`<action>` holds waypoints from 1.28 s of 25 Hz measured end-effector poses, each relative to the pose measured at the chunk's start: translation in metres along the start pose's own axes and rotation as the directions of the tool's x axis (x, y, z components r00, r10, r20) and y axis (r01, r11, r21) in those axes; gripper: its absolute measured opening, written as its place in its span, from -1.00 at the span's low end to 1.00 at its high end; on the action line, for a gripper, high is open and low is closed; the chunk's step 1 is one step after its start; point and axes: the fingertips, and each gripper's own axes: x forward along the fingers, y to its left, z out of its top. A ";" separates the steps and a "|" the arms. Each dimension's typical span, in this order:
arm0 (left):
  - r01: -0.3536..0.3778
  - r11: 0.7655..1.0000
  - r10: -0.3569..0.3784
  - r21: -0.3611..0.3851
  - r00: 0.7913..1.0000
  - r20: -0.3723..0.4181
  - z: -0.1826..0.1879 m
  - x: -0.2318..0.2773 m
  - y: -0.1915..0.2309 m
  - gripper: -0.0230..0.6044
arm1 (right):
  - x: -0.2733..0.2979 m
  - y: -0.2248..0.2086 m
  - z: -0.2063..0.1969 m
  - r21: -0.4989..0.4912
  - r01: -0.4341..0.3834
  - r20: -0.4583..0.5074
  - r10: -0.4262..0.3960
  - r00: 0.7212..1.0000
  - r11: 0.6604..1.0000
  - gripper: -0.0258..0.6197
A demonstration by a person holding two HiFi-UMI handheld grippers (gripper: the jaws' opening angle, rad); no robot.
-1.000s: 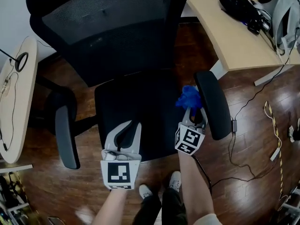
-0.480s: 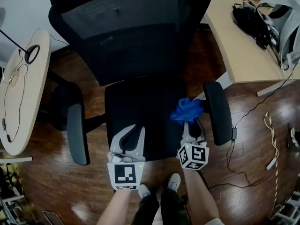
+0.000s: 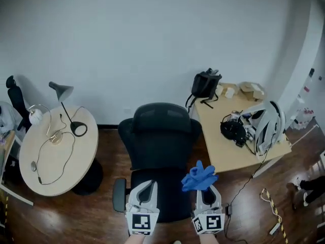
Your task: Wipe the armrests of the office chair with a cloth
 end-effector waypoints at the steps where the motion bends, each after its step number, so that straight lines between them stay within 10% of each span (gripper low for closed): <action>1: 0.008 1.000 -0.008 0.002 1.000 0.019 0.023 -0.015 0.002 -0.72 | -0.005 0.014 0.022 0.001 -0.019 -0.006 0.019 1.000 1.000 -0.69; 13: 0.060 0.998 -0.059 -0.032 0.997 0.048 0.121 -0.170 -0.011 -0.73 | -0.099 0.125 0.173 0.090 -0.121 0.045 0.117 0.992 0.989 -0.68; 17: 0.016 0.997 -0.024 0.071 0.992 0.121 0.147 -0.217 -0.018 -0.74 | -0.144 0.147 0.216 0.076 -0.136 0.070 0.131 0.989 0.988 -0.68; 24: -0.001 1.000 0.000 0.006 0.996 0.085 0.204 -0.316 -0.079 -0.74 | -0.237 0.154 0.270 0.071 -0.175 0.069 0.171 0.983 0.982 -0.68; 28: -0.022 0.996 0.004 0.087 0.979 0.204 0.235 -0.368 -0.115 -0.73 | -0.301 0.155 0.305 0.088 -0.202 0.070 0.196 0.978 0.976 -0.68; 32: -0.020 1.000 0.018 0.021 0.996 0.092 0.253 -0.423 -0.172 -0.73 | -0.362 0.148 0.333 0.111 -0.205 0.059 0.199 0.978 0.972 -0.68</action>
